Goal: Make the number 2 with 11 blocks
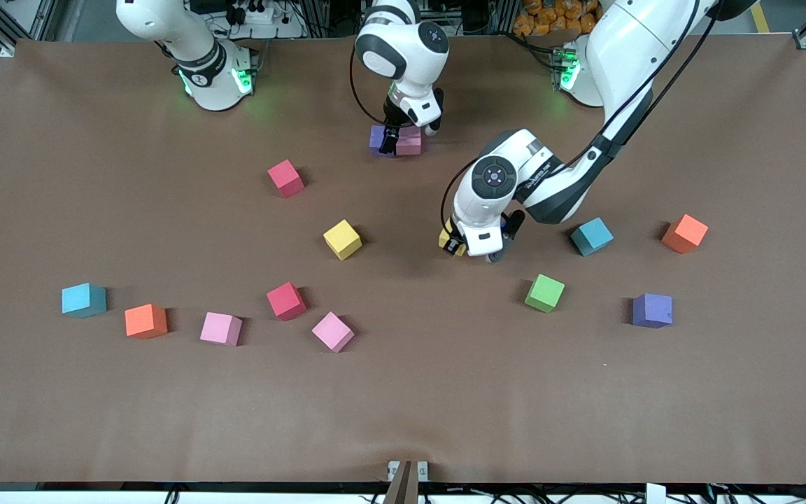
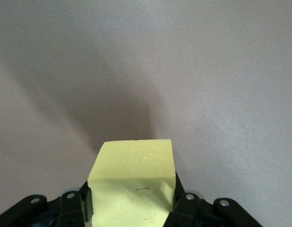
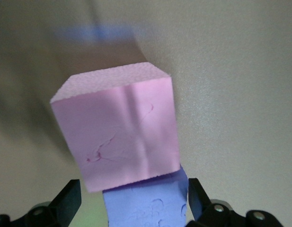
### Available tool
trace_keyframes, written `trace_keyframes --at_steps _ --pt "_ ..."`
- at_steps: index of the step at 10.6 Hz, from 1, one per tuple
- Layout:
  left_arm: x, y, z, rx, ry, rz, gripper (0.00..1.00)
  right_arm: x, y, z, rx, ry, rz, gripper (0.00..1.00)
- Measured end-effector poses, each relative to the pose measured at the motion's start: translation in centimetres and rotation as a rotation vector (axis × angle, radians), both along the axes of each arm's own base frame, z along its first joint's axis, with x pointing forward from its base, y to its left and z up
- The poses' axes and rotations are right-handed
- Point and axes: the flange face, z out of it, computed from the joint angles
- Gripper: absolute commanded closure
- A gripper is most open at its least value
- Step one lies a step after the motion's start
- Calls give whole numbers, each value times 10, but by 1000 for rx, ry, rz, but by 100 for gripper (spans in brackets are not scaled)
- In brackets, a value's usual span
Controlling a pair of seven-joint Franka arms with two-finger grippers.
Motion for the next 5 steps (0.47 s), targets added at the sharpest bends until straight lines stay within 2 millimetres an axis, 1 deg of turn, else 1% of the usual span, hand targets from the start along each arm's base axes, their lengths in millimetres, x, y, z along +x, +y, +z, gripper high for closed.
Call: trace_keyframes --at_steps 3,5 --pt "-12 3 -5 19 15 12 54 0 -4 19 24 4 -6 0" --pt "-19 3 -2 28 13 23 54 5 -12 35 41 10 -24 0"
